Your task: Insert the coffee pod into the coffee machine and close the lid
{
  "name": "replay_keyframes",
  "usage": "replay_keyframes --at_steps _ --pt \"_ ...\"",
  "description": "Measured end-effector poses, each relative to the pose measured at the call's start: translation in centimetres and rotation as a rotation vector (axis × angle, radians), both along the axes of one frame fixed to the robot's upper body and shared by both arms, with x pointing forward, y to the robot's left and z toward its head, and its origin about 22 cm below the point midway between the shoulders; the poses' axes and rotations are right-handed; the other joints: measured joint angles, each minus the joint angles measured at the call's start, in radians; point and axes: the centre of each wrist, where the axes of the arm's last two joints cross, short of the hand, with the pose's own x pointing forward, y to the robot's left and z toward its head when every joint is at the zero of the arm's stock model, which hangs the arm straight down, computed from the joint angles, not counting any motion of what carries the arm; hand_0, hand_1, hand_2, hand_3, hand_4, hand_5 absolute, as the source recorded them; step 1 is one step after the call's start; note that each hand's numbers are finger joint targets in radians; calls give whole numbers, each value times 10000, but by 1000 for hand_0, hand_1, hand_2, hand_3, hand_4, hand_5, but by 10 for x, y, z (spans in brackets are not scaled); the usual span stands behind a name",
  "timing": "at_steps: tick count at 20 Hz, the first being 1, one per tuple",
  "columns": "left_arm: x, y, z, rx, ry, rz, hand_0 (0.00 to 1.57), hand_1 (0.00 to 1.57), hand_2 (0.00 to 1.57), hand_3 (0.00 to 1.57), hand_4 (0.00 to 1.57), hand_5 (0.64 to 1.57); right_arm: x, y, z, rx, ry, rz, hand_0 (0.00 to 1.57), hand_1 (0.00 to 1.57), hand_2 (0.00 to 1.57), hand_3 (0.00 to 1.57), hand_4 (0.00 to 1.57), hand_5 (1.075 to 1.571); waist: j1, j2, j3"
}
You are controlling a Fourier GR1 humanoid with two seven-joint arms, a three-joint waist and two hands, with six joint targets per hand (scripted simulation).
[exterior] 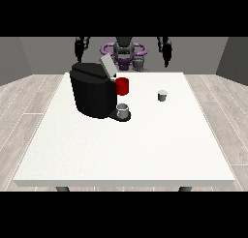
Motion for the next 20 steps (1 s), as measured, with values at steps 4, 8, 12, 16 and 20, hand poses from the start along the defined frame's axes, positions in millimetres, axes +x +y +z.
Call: replay_keyframes --at_steps 4,8,12,16,20 --pt "5 5 -1 -72 -11 -178 0 0 0 0 733 1571 -7 -2 -10 174 177 74 0 0 0 0 328 1571 -197 -73 86" --pt "8 11 3 -192 -340 -914 0 0 0 0 724 1571 -13 -4 -20 795 -15 -343 0 0 0 0 282 1571 -326 -54 119" --pt "8 22 2 -253 -500 -1500 0 0 0 0 661 1571 -16 -11 -32 1246 -310 -740 0 0 0 0 339 1571 -233 -63 128" --pt "16 34 9 615 -427 -1676 0 0 0 0 507 1571 -14 -11 -37 1222 -492 -754 0 0 0 0 346 1571 -286 73 136" --pt "25 50 12 2054 19 -1393 0 0 0 0 0 1571 -11 2 -35 1258 -709 -524 0 0 0 0 288 1571 -535 322 138"
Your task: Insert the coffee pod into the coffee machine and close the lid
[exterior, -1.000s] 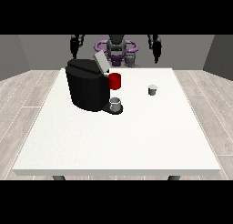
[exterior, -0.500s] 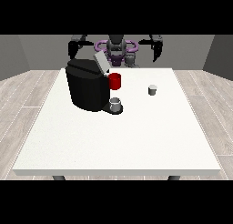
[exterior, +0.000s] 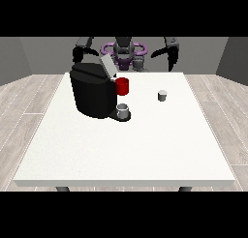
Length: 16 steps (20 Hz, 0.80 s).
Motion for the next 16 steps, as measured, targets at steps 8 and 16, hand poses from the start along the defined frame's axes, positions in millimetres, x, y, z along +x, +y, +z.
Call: replay_keyframes --at_steps 8,16 --pt "28 43 15 2512 -173 523 0 0 0 0 0 1571 19 12 13 -56 -1032 284 0 0 0 0 463 1571 -597 1380 -4" --pt "52 64 17 4625 -196 1035 0 0 0 0 0 1571 39 18 30 -341 -1346 515 0 0 0 0 471 1571 -1066 2434 -6"
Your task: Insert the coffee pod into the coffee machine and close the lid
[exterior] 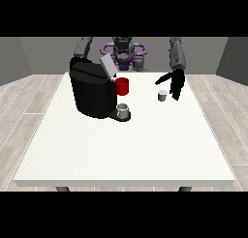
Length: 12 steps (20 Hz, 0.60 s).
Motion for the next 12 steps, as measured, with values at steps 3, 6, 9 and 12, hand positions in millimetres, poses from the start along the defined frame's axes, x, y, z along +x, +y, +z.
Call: replay_keyframes --at_steps 3,6,9,12 --pt "7 11 -1 367 299 120 0 0 0 0 0 1571 3 3 3 -91 -110 -56 0 0 0 0 519 1571 -123 238 0" --pt "18 22 5 641 664 341 0 0 0 0 0 1571 7 10 9 -99 -309 24 0 0 0 0 358 1571 -283 527 -1" --pt "23 27 5 1055 980 307 0 0 0 0 0 1571 10 16 11 -181 -406 -15 0 0 0 0 258 1571 -278 722 -1" --pt "28 29 9 1400 1228 148 0 0 0 0 0 1571 13 11 7 -288 -512 32 0 0 0 0 380 1571 -293 767 27"
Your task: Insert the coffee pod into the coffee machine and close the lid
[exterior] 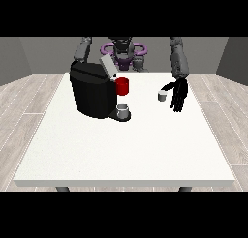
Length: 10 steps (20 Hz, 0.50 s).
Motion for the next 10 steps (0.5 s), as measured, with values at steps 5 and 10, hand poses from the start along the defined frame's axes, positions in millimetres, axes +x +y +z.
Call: replay_keyframes --at_steps 5,10 --pt "6 -2 0 517 115 -111 0 0 371 0 0 1571 9 -3 5 79 43 -248 0 0 0 0 410 1571 39 60 63" --pt "9 0 1 400 204 -275 0 0 392 0 0 1571 12 -8 3 113 200 -327 0 0 0 0 385 1571 87 19 104"
